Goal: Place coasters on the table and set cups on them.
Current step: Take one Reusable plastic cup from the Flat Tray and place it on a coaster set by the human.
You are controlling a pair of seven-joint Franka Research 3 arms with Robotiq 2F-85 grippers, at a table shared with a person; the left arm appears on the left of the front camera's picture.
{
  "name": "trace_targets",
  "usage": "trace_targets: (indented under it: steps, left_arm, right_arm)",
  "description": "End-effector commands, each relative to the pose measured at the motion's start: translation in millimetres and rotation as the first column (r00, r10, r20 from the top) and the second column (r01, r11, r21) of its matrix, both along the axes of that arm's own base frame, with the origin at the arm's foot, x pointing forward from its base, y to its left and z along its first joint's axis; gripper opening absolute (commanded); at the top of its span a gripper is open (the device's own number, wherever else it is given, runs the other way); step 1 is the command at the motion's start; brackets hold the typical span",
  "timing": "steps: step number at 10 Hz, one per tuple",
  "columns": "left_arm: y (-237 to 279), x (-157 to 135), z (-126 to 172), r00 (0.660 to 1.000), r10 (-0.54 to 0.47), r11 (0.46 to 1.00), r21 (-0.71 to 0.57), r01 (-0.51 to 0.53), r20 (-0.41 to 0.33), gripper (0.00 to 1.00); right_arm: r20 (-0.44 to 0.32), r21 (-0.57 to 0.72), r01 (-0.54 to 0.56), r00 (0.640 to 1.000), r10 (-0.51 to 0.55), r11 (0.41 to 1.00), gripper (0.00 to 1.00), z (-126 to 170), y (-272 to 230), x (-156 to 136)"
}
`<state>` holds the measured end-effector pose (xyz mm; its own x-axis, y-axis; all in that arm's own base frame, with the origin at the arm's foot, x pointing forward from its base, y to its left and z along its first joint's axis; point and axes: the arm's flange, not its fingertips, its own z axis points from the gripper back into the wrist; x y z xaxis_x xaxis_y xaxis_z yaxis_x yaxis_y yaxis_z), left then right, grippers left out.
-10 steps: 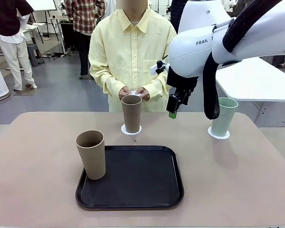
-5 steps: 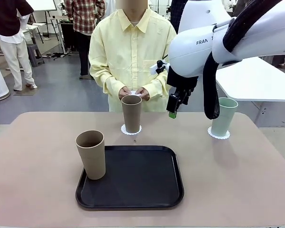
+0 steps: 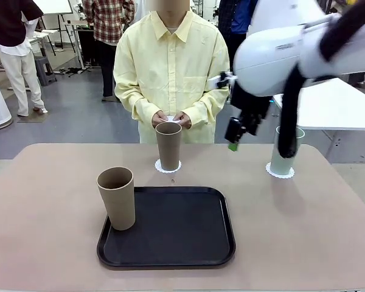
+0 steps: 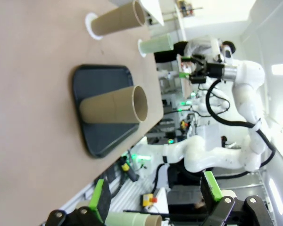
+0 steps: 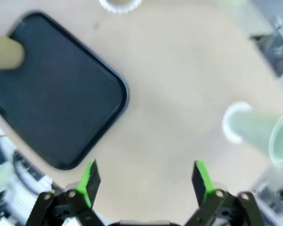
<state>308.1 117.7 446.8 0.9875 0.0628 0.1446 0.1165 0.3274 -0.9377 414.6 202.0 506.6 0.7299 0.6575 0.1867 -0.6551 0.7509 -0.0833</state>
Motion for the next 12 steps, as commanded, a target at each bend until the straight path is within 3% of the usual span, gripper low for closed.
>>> trace_targets:
  steps: [1,4,5,6,8,10,12]
  left_arm:
    - [0.0,0.2,1.5,1.0,0.004,1.0,-0.012,-0.004,0.009,1.0]
    - [0.0,0.2,1.5,1.0,0.004,1.0,-0.012,-0.004,0.009,1.0]
    - [0.0,0.2,1.5,1.0,0.004,1.0,-0.012,-0.004,0.009,1.0]
    - [0.0,0.2,1.5,1.0,0.004,1.0,-0.012,-0.004,0.009,1.0]
    - [0.0,0.2,1.5,1.0,0.004,1.0,-0.012,-0.004,0.009,1.0]
    - [0.0,0.2,1.5,1.0,0.004,1.0,-0.012,-0.004,0.009,1.0]
    - [0.0,0.2,1.5,1.0,0.004,1.0,-0.012,-0.004,0.009,1.0]
  right_arm:
    - [-0.052,0.061,0.186,0.982,-0.183,0.981,1.0,-7.0,-53.1,-43.3]
    - [-0.106,0.095,0.305,0.95,-0.295,0.948,1.0,-27.1,-106.0,-44.6]
    - [-0.034,0.035,0.275,0.961,-0.274,0.961,1.0,-29.2,-108.3,-41.7]
    - [-0.109,0.065,0.269,0.959,-0.261,0.961,1.0,-21.1,-107.9,-48.9]
    - [-0.096,0.06,0.284,0.956,-0.278,0.957,1.0,-25.2,-117.2,-45.8]
    - [-0.216,0.448,0.286,0.954,-0.208,0.847,1.0,-22.8,-169.7,-41.2]
    - [-0.209,0.684,0.219,0.973,-0.1,0.696,1.0,-3.5,-227.2,-54.8]
